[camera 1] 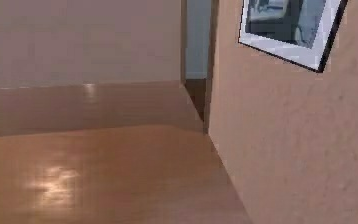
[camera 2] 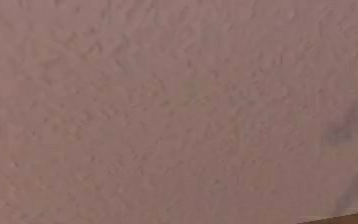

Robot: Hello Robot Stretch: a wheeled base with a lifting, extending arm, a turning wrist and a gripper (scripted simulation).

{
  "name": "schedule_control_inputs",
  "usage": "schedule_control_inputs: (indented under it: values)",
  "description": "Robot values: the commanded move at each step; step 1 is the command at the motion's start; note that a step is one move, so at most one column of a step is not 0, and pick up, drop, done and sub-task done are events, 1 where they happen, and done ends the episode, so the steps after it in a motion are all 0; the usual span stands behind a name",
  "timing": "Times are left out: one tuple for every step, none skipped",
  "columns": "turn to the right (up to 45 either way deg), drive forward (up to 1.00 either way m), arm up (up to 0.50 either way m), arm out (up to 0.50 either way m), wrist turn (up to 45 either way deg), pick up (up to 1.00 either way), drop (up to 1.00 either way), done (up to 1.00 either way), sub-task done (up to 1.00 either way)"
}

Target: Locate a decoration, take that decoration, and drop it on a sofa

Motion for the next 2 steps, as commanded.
schedule_control_inputs:
  values:
    - [0.0,1.0,0.0,0.0,0.0,0.0,0.0,0.0,0.0]
    - [0.0,1.0,0.0,0.0,0.0,0.0,0.0,0.0,0.0]
